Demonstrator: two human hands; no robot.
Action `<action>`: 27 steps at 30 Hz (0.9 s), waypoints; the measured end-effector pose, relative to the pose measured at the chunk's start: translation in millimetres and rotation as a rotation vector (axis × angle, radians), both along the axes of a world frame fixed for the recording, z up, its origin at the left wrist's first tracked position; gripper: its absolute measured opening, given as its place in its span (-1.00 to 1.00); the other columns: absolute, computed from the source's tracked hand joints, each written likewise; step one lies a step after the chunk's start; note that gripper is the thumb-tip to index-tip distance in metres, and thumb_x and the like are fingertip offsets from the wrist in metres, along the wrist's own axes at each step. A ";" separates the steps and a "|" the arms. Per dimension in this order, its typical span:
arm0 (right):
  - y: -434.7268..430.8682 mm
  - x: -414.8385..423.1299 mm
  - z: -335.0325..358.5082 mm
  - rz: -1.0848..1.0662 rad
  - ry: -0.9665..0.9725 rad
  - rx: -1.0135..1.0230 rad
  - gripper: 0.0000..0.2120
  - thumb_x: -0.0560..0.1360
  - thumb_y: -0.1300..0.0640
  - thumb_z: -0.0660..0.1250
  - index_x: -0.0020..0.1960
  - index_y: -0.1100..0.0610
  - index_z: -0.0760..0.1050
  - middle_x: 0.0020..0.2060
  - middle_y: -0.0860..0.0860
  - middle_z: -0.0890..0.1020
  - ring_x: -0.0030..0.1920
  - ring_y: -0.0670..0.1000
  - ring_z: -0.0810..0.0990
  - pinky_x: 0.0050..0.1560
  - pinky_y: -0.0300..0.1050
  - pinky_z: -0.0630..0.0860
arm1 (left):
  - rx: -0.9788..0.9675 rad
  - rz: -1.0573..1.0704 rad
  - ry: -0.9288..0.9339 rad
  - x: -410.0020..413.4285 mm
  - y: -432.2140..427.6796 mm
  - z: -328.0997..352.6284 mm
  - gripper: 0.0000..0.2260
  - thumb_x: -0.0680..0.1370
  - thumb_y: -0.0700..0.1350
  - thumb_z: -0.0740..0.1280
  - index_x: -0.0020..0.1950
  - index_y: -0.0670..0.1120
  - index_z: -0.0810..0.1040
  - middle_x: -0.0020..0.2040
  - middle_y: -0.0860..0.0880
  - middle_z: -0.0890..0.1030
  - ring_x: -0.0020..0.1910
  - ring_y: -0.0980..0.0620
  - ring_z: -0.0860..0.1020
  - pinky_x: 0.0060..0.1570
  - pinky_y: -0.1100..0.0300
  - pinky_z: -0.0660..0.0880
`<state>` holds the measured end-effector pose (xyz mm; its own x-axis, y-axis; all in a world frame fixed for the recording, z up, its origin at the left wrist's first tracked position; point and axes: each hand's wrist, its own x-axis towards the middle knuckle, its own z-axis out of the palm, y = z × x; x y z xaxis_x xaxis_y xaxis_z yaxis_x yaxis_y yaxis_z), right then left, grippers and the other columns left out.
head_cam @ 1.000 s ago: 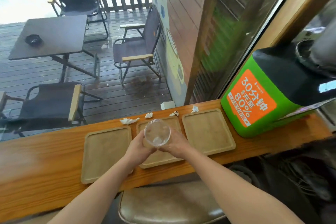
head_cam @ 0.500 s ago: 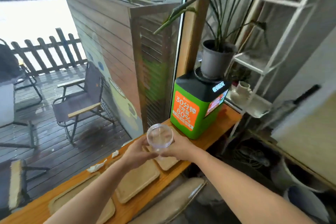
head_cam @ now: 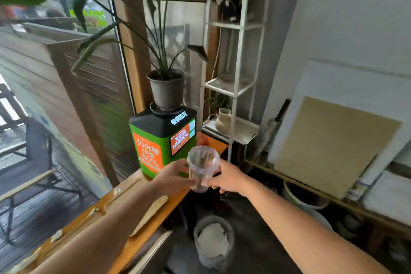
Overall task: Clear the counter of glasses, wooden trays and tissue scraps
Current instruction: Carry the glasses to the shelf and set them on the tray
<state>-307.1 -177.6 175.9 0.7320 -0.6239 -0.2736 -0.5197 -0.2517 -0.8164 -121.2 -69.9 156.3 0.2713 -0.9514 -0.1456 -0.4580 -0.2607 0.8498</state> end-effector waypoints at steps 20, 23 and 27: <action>-190.8 -219.3 -9.8 -0.283 0.000 -0.039 -0.29 0.38 -0.01 0.55 0.44 0.03 0.33 0.11 -0.01 0.64 -0.16 -0.02 0.68 -0.32 -0.18 0.59 | 0.017 -0.245 -0.090 -196.1 -238.3 -5.6 -0.51 0.30 0.26 0.51 0.18 0.24 0.50 0.03 0.17 0.63 -0.13 0.11 0.65 -0.24 0.30 0.58; -227.6 -216.0 -10.8 -0.288 0.012 -0.056 -0.31 0.39 -0.02 0.54 0.43 0.03 0.32 0.11 -0.05 0.62 -0.15 -0.03 0.68 -0.31 -0.18 0.61 | 0.008 -0.261 -0.102 -192.5 -277.3 -6.6 -0.52 0.35 0.22 0.52 0.22 0.23 0.48 0.04 0.17 0.63 -0.13 0.13 0.63 -0.22 0.26 0.55; -287.9 -201.7 -13.2 -0.302 0.029 -0.068 -0.33 0.38 -0.04 0.54 0.39 0.03 0.34 0.07 -0.07 0.61 -0.16 -0.05 0.67 -0.34 -0.21 0.59 | -0.008 -0.254 -0.110 -180.5 -338.5 -12.4 -0.51 0.36 0.19 0.51 0.25 0.18 0.51 0.10 0.12 0.63 0.05 0.15 0.60 0.05 0.06 0.58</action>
